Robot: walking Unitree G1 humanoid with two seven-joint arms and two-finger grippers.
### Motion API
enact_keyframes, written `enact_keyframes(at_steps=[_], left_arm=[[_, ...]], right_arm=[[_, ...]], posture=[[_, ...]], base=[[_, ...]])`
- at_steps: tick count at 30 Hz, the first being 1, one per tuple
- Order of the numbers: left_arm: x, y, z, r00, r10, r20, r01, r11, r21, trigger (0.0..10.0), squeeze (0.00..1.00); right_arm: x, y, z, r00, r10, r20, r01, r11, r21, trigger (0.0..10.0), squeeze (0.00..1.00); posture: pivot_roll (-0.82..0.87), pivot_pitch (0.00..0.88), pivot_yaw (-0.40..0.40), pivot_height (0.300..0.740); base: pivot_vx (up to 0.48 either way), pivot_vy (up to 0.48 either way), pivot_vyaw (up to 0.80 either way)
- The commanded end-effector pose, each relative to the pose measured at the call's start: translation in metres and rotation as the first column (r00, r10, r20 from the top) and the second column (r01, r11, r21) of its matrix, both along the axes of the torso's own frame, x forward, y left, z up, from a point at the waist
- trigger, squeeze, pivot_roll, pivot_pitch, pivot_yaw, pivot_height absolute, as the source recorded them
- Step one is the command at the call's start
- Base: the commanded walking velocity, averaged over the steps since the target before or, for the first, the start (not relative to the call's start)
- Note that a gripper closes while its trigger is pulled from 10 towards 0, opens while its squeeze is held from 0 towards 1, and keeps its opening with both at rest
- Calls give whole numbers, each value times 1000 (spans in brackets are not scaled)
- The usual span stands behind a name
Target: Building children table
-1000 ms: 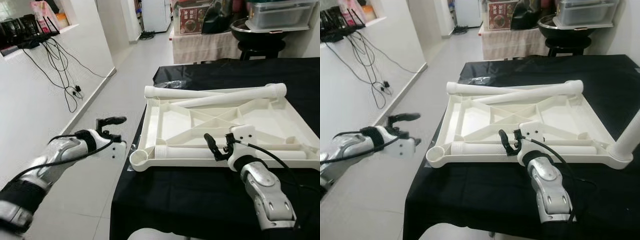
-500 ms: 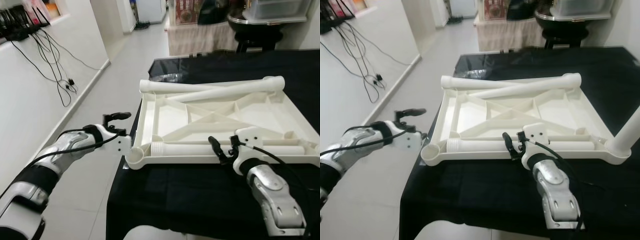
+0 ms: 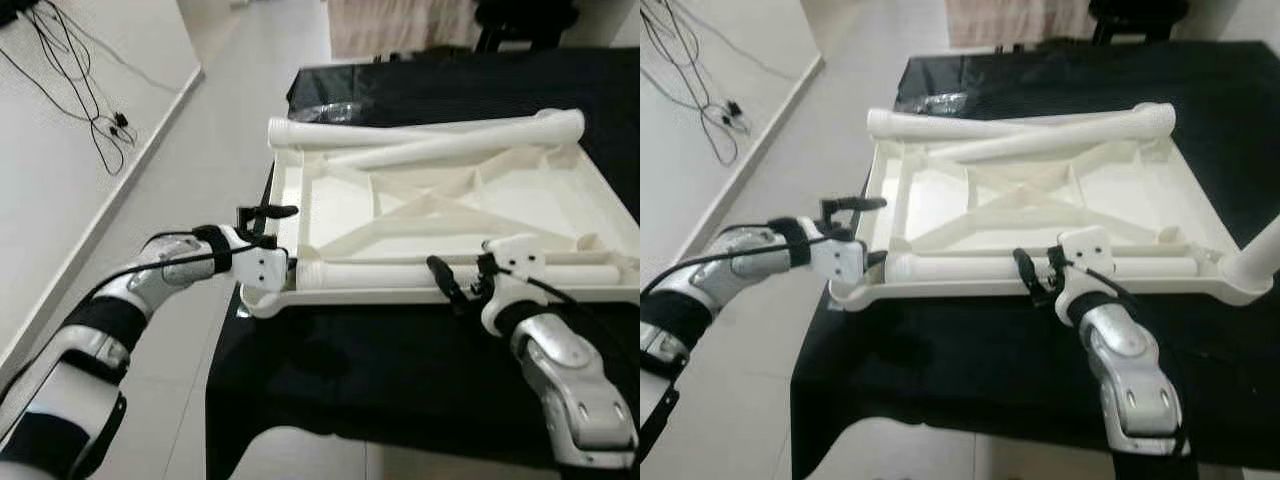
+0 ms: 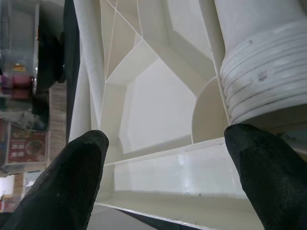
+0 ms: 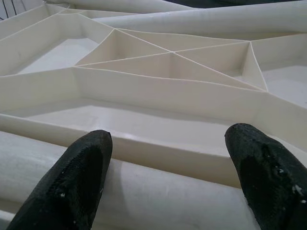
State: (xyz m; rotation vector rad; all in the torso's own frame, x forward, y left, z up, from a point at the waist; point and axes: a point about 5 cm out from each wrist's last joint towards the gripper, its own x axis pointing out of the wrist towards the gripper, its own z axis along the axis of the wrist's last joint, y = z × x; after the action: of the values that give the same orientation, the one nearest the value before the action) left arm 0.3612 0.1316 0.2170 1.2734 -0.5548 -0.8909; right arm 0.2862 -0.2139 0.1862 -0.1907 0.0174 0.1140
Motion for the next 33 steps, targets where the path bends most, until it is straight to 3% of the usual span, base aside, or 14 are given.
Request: enact_keyframes(at_steps=[1,8,15,29,32,33], left_arm=[[-5,-6,-9,997,-60,-41,61,998,21,10000,0],[-10,-15,-9,980,-148,-132,150,989,10,10000,0],[-13,-20,-1,966,-201,-165,204,979,6,10000,0],[-12,-23,1,970,-209,-126,208,978,-27,10000,0],[-7,-27,30,978,-202,-47,188,961,-203,10000,0],[-7,-27,30,978,-202,-47,188,961,-203,10000,0]], right_arm=[[-1,1,-6,999,2,-39,-2,1000,5,10000,0],[-1,3,-4,999,-1,-41,1,1000,7,10000,0],[1,2,-2,999,-9,-39,9,1000,14,10000,0],[0,8,0,999,-24,-21,25,999,38,10000,0],[0,8,2,999,-34,-7,34,998,57,10000,0],[0,8,2,999,-34,-7,34,998,57,10000,0]], posture=[[-132,258,95,740],[-129,254,98,740],[-125,253,101,740],[-128,255,114,740],[-121,253,113,740],[-121,253,113,740]], base=[[0,0,0],[0,0,0],[0,0,0],[0,0,0],[0,0,0],[0,0,0]])
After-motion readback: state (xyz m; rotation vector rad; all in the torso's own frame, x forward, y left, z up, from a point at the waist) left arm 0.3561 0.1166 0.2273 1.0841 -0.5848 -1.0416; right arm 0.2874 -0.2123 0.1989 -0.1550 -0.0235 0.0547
